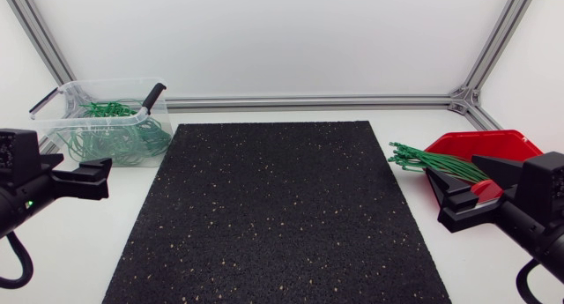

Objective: Take a green cable tie from the red box, thread the tail through the head to close it, then place it in the transparent bin on the left.

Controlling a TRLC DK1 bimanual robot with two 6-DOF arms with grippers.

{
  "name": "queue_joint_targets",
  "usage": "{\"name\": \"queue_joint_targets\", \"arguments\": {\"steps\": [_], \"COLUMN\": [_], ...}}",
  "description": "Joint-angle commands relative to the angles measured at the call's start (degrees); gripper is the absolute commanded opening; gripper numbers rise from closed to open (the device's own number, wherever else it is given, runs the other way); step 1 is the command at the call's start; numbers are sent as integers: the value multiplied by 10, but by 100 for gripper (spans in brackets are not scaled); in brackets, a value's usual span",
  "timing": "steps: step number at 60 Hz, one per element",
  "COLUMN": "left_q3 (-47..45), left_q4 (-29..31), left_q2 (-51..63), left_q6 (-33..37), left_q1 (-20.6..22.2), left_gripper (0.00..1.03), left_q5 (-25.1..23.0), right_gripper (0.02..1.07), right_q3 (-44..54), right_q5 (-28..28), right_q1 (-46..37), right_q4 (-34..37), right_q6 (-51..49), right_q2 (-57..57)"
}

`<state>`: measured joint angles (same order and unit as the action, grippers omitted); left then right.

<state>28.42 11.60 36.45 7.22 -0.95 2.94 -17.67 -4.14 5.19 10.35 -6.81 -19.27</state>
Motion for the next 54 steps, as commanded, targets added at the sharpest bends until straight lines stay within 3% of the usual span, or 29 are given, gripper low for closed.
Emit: {"name": "queue_joint_targets", "arguments": {"steps": [1, 36, 54], "left_q3": [-41, -182, -246], "left_q4": [-11, -71, -99], "left_q2": [-48, -228, -314], "left_q6": [-16, -46, -63], "left_q1": [7, 10, 10], "left_gripper": [100, 100, 100], "left_q5": [1, -15, -24], "right_gripper": [104, 104, 104], "right_q3": [30, 177, 177], "right_q5": [9, 41, 41], "right_q1": [-9, -52, -52], "right_q4": [-18, -103, -103], "right_q6": [16, 68, 68], "right_q2": [26, 193, 193]}}
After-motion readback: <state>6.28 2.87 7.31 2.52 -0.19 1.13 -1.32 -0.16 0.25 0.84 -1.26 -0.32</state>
